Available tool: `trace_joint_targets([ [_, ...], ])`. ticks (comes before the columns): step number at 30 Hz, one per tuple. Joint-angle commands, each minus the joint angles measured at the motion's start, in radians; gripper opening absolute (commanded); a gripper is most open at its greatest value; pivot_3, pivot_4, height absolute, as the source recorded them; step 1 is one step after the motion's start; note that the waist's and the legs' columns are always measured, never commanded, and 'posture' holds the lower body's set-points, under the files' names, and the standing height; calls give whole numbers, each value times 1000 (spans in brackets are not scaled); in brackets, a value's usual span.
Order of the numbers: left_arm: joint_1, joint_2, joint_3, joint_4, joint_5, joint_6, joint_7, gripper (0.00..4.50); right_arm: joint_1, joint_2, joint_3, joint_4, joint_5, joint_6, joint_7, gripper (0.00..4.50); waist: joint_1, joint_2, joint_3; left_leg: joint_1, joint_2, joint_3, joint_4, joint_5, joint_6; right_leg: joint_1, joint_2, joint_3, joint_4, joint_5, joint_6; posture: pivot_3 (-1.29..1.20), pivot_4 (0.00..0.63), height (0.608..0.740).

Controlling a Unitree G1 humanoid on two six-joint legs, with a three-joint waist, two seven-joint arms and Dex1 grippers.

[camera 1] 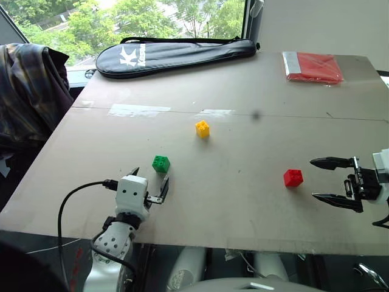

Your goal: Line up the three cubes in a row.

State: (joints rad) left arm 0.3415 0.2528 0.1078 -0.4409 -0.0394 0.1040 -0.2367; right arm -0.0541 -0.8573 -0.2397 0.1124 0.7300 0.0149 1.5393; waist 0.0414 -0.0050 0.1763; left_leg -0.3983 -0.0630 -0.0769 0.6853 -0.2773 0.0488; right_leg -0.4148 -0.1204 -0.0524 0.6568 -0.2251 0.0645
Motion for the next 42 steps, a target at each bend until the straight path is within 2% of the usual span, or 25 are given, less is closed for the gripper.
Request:
trace_joint_targets([
  [1,-33,7,-7,25,8,-36,-6,4500,3,13,-64,-34,32,3,15,4408,0,0,0,0,0,0,0,0,0,0,0,0,0,0,0,0,150,694],
  [6,-91,6,-27,85,6,-34,-20,4500,7,25,-89,-31,22,-6,25,4408,0,0,0,0,0,0,0,0,0,0,0,-2,0,0,0,0,150,694],
  [13,-115,-41,-14,108,-52,62,-1,4500,3,26,-101,-41,22,8,18,4408,-1,1,0,0,0,0,0,0,0,0,0,-3,0,0,0,0,150,694],
  [14,-116,-46,-11,109,-59,73,3,3971,0,25,-101,-41,18,7,13,4500,-1,1,-1,0,0,0,0,0,0,0,0,-3,0,0,0,0,150,694],
  [15,-116,-47,-12,109,-62,79,2,3701,-1,24,-100,-41,14,5,13,4500,-1,1,-1,0,0,0,0,0,0,0,0,-3,1,0,0,0,150,694],
  [20,-125,-32,-24,112,-49,95,-1,1365,-16,25,-95,-30,12,7,17,4500,-1,2,-1,1,0,0,0,0,0,0,0,-3,1,0,0,0,150,694],
  [21,-128,-27,-29,115,-42,93,-3,1226,-20,26,-94,-25,10,5,20,4500,-1,2,-1,1,0,0,0,0,0,0,0,-3,1,0,0,0,150,694],
  [27,-159,45,-72,139,-20,-10,-87,1228,-22,36,-88,-26,10,2,30,4500,1,2,-1,1,0,-1,0,0,0,0,0,-3,1,0,0,0,150,694],
  [33,-283,197,-171,230,-142,-179,-463,1228,-13,33,-89,-11,8,-1,55,4500,0,2,-1,0,0,-1,0,0,0,0,0,-3,1,0,0,0,150,694],
  [39,-554,210,-370,451,-192,-218,-852,1228,-18,20,-56,15,0,-20,75,4500,-2,2,-1,0,-2,-1,1,0,0,0,1,-4,1,0,0,0,150,694],
  [42,-713,174,-443,623,-160,-267,-986,1228,-34,32,-57,19,-14,-24,72,4500,-8,2,-1,0,-2,0,1,0,0,0,3,-4,1,0,0,0,150,694],
])
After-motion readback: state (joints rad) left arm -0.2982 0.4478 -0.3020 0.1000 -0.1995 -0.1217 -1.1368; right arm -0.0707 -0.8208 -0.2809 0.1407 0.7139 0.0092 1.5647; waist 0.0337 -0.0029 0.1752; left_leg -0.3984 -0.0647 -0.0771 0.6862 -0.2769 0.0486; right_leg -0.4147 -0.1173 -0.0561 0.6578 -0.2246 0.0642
